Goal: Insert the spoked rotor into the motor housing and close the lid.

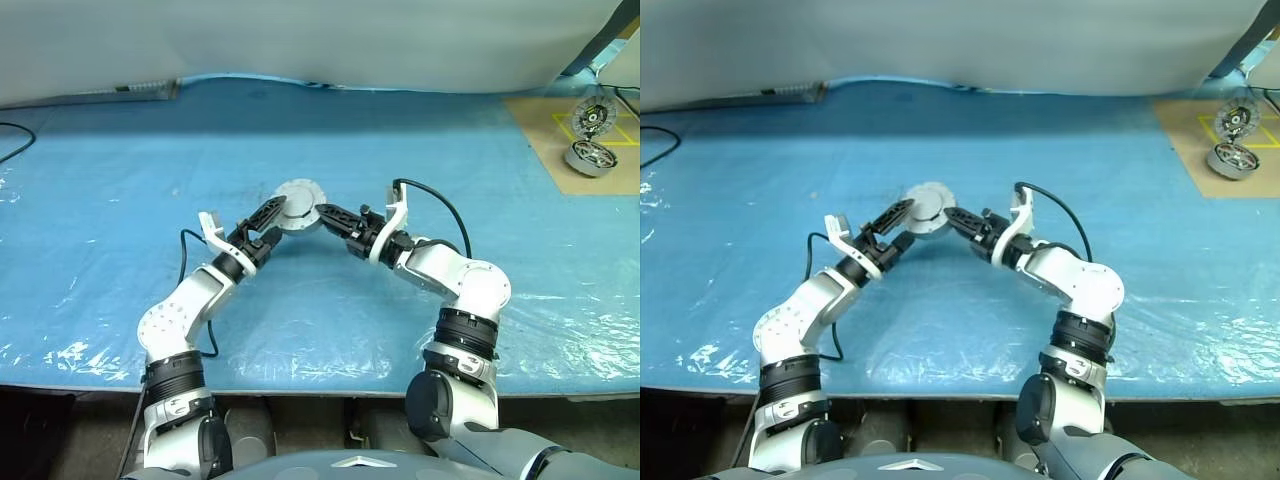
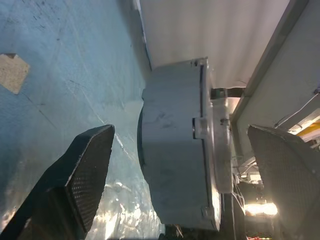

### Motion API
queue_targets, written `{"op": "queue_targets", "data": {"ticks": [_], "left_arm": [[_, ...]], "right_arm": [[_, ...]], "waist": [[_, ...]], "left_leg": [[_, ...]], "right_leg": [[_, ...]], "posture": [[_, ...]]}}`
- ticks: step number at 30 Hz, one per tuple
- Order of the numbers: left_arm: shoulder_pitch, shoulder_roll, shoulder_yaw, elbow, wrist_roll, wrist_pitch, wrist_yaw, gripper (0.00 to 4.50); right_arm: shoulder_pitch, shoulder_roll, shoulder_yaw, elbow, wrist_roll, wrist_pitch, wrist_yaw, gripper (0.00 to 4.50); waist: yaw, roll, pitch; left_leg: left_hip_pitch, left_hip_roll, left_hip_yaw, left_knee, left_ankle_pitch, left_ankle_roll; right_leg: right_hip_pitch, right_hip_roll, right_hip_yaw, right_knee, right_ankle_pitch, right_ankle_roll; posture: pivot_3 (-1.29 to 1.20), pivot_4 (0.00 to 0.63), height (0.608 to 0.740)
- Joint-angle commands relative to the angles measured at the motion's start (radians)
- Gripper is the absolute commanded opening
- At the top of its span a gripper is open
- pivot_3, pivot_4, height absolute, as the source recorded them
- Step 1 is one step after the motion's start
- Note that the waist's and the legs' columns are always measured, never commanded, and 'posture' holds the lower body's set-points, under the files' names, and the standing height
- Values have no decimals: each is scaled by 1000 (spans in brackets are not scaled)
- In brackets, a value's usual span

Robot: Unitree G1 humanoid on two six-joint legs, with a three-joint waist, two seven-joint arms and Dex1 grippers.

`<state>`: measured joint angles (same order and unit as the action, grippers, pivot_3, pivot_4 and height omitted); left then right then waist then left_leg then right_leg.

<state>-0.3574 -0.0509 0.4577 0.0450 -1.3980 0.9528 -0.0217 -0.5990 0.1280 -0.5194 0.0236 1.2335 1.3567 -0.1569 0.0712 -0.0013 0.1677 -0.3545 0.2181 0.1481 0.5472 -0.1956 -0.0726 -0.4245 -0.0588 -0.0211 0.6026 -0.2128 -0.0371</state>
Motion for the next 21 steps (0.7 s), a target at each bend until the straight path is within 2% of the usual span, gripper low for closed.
{"op": "queue_targets", "data": {"ticks": [1,6,9,10,13,14,18,21], "left_arm": [[-18,-20,-29,2,-30,-22,-24,4500],[-22,-46,-35,1,-66,-39,-36,4500],[-12,-51,-28,-19,-115,-48,-30,3925],[-7,-50,-26,-25,-130,-52,-26,3583],[3,-35,-24,-34,-151,-65,-8,2527],[7,-29,-23,-37,-150,-74,-5,2398],[14,6,-21,-32,-137,-97,5,2400],[-21,48,-24,24,-113,-106,-3,2400]], "right_arm": [[5,63,39,-57,136,-24,-20,1046],[23,38,83,-52,212,-58,-66,1046],[36,15,101,-47,221,-82,-87,1046],[41,5,108,-49,209,-93,-89,1046],[62,-37,145,-68,141,-125,-61,1046],[72,-60,167,-82,107,-137,-38,1046],[130,-205,329,-147,-137,-252,81,1046],[154,-290,435,-165,-280,-366,163,2232]], "waist": [[0,0,0],[0,0,0],[0,0,0],[0,0,0],[1,0,0],[1,0,0],[6,-1,0],[5,-1,0]], "left_leg": [[0,0,0,0,0,0],[-1,0,0,1,0,0],[-1,0,0,1,0,0],[-1,0,0,1,0,0],[-4,0,0,2,0,0],[-5,0,-1,2,0,0],[-8,0,-2,5,0,0],[-8,1,-2,8,0,0]], "right_leg": [[0,0,0,0,0,0],[0,0,0,0,0,0],[0,0,0,1,0,0],[0,0,0,1,0,0],[0,0,0,1,0,0],[0,0,-1,1,0,0],[0,0,-2,1,1,2],[0,0,-2,2,1,3]], "posture": [[0,150,740],[0,150,740],[0,150,740],[0,150,740],[0,150,740],[0,150,740],[0,150,740],[0,150,740]]}}
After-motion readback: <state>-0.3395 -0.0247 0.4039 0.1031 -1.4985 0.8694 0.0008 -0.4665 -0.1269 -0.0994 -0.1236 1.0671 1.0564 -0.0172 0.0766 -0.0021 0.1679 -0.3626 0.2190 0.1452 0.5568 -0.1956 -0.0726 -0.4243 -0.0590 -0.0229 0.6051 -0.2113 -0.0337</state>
